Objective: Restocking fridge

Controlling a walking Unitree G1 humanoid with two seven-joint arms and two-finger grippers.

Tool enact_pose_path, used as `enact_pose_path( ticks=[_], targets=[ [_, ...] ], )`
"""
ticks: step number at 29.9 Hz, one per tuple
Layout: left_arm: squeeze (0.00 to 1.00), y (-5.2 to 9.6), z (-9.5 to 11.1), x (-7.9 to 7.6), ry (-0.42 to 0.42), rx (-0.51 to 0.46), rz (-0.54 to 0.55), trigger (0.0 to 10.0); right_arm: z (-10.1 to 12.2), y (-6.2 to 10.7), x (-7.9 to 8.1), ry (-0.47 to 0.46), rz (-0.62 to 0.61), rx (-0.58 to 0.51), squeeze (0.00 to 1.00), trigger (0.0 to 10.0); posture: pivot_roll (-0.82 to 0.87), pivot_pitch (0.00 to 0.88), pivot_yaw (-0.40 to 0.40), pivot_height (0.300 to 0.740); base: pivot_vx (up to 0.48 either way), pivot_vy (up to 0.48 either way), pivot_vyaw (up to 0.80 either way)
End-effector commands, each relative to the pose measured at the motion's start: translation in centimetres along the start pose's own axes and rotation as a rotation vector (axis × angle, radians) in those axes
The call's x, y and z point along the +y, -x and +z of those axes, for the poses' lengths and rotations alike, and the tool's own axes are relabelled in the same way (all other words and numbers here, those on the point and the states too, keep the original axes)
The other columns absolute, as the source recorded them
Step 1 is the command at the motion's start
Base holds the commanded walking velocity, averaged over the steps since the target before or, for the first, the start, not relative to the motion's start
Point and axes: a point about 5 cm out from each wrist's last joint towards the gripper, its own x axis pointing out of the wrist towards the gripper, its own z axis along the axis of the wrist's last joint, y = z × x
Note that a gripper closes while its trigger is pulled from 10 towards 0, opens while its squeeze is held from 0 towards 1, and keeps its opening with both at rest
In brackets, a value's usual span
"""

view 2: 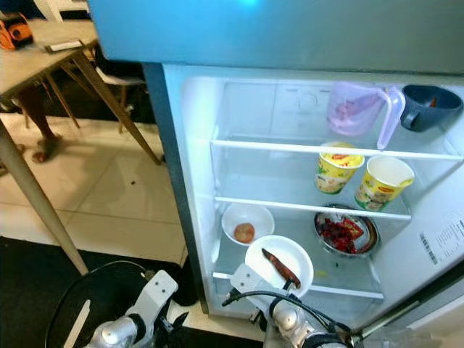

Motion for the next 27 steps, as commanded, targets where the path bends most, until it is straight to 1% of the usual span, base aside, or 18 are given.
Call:
enact_pose_path(
  ticks=[1,4,7,9,10,12,14,15,16,18,19,21,22,24,27],
  targets=[
    [0.00,-0.2,0.2,-0.6,-0.022,-0.019,-0.029,10.0,1.2,-0.2,-0.2,0.018,-0.007,-0.037,0.00,10.0,0.00,0.057,0.038,0.496,0.000,0.000,0.00],
    [0.00,-0.1,0.2,-0.7,-0.026,-0.023,-0.033,10.0,1.3,-0.2,-0.2,0.025,-0.009,-0.039,0.00,10.0,0.00,0.068,0.041,0.491,0.000,0.000,0.00],
    [0.00,0.0,0.1,-0.8,-0.030,-0.030,-0.040,10.0,1.5,-0.3,-0.5,0.043,-0.029,-0.040,0.00,10.0,0.01,0.073,0.042,0.486,0.000,0.000,0.00],
    [0.00,0.2,-0.2,-1.0,-0.021,-0.037,-0.047,10.0,2.2,-0.4,-1.6,0.062,-0.066,-0.045,0.00,10.0,0.02,0.105,0.056,0.486,0.000,0.000,0.00],
    [0.00,0.2,-0.2,-1.0,-0.021,-0.037,-0.047,10.0,2.2,-0.4,-1.6,0.062,-0.066,-0.045,0.00,10.0,0.02,0.105,0.056,0.486,0.000,0.000,0.00],
    [0.00,0.5,-0.5,-1.2,-0.020,-0.042,-0.058,10.0,2.7,-0.4,-2.4,0.072,-0.090,-0.047,0.00,10.0,0.02,0.121,0.062,0.486,0.000,0.000,0.00],
    [0.00,0.5,-0.5,-1.3,-0.023,-0.042,-0.063,10.0,2.8,-0.5,-2.7,0.075,-0.096,-0.048,0.00,10.0,0.02,0.121,0.062,0.486,0.000,0.000,0.00],
    [0.00,0.6,-0.6,-1.5,-0.029,-0.050,-0.073,10.0,3.0,-0.5,-3.4,0.076,-0.112,-0.042,0.00,10.0,0.03,0.149,0.070,0.486,0.000,0.000,0.00],
    [0.00,0.6,-0.6,-1.5,-0.029,-0.050,-0.073,10.0,3.0,-0.5,-3.4,0.076,-0.112,-0.042,0.00,10.0,0.03,0.149,0.070,0.486,0.000,0.000,0.00],
    [0.00,0.7,-0.5,-1.7,-0.037,-0.068,-0.085,10.0,3.1,-0.4,-4.2,0.075,-0.136,-0.030,0.00,10.0,0.04,0.167,0.075,0.486,0.000,0.000,0.00],
    [0.00,0.7,-0.5,-1.7,-0.037,-0.068,-0.085,10.0,3.1,-0.4,-4.2,0.075,-0.136,-0.030,0.00,10.0,0.04,0.167,0.075,0.486,0.000,0.000,0.00],
    [0.00,0.7,-0.3,-2.0,-0.046,-0.088,-0.099,10.0,3.1,-0.4,-4.7,0.063,-0.146,-0.024,0.00,10.0,0.05,0.186,0.085,0.486,0.000,0.000,0.00],
    [0.00,0.7,-0.3,-2.0,-0.046,-0.088,-0.099,10.0,3.1,-0.4,-4.7,0.063,-0.146,-0.024,0.00,10.0,0.05,0.186,0.085,0.486,0.000,0.000,0.00],
    [0.00,0.7,-0.1,-2.2,-0.055,-0.112,-0.114,10.0,3.1,-0.4,-5.0,0.033,-0.142,-0.015,0.00,10.0,0.05,0.190,0.088,0.486,0.000,0.000,0.00],
    [0.00,0.8,0.2,-2.3,-0.065,-0.133,-0.123,10.0,3.4,-0.5,-5.1,0.022,-0.138,-0.008,0.00,10.0,0.06,0.199,0.092,0.486,0.000,0.000,0.00]
  ],
)
